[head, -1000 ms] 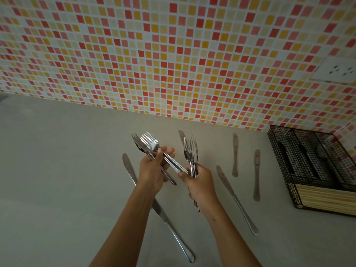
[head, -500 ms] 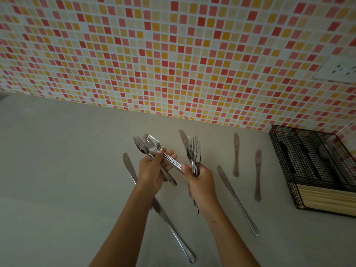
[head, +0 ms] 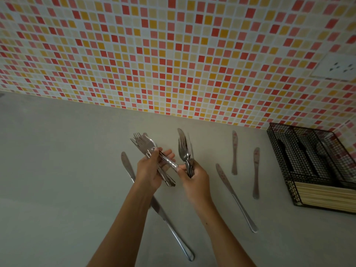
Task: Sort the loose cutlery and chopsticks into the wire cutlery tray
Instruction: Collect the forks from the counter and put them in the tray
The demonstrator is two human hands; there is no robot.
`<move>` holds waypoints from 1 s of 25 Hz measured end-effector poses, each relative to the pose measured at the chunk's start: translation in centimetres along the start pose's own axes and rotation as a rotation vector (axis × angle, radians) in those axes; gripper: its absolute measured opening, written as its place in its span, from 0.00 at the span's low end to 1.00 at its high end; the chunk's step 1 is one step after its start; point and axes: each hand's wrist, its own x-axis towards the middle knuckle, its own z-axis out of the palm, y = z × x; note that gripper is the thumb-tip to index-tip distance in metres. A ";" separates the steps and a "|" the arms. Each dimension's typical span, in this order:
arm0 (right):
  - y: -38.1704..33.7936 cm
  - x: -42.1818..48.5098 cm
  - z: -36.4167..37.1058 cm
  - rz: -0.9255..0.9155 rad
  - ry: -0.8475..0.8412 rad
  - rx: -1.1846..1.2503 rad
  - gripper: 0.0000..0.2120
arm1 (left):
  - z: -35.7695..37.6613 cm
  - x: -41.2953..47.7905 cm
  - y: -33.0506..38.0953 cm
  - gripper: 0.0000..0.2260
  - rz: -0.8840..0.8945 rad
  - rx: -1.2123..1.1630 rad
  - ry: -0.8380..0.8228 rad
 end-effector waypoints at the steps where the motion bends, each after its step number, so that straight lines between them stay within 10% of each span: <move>1: -0.1 -0.2 0.0 -0.035 -0.015 -0.027 0.05 | 0.1 -0.1 0.0 0.08 0.001 -0.025 0.002; 18: 1.1 -0.4 0.0 -0.120 -0.124 -0.109 0.05 | -0.9 0.8 -0.1 0.06 0.002 -0.027 -0.007; 25: 0.3 -0.5 0.3 -0.053 0.109 -0.154 0.06 | -0.6 0.1 -0.4 0.10 0.021 0.016 -0.073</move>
